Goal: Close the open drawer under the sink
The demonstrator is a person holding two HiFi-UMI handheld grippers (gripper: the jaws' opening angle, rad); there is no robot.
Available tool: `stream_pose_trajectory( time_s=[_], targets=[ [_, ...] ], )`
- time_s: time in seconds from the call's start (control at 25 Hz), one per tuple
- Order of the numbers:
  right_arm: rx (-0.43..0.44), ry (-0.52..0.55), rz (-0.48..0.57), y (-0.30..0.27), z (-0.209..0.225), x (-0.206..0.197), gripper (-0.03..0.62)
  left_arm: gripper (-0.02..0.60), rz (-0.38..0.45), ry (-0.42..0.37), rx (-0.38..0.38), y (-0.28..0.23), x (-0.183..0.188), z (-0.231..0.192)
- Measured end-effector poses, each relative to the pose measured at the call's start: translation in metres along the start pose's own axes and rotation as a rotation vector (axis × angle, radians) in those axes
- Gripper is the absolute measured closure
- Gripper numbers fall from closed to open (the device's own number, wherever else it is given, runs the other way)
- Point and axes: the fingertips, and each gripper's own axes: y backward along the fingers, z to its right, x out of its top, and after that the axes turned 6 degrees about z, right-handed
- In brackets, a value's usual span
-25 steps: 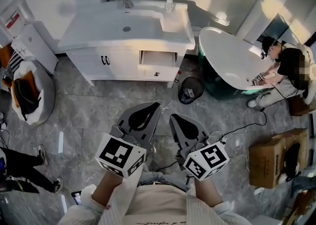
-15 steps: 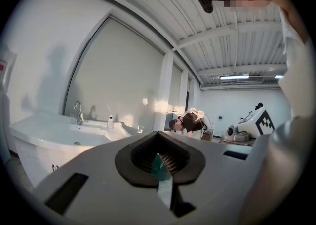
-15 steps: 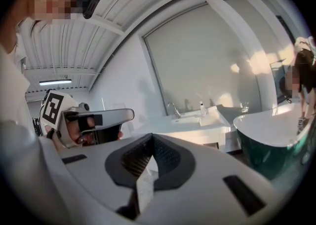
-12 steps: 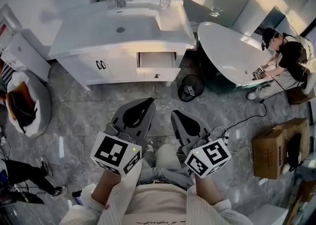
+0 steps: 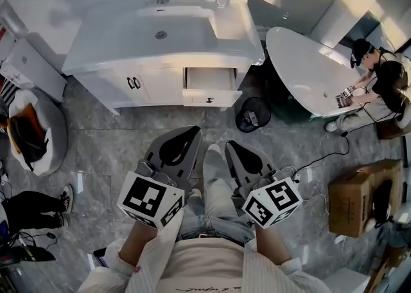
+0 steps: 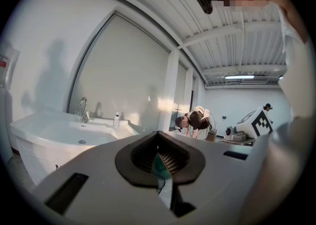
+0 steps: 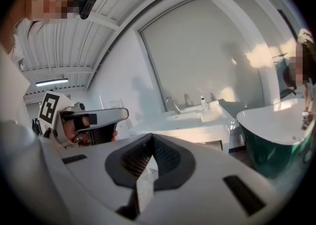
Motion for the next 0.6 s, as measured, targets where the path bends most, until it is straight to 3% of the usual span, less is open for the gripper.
stream_pose_trajectory(
  time_s=[0.6],
  targets=[
    [0.048, -0.004, -0.061, -0.1, 0.088, 0.042, 0.585, 0.566, -0.005, 0.027, 0.05, -0.118, 0.017, -0.066]
  ],
)
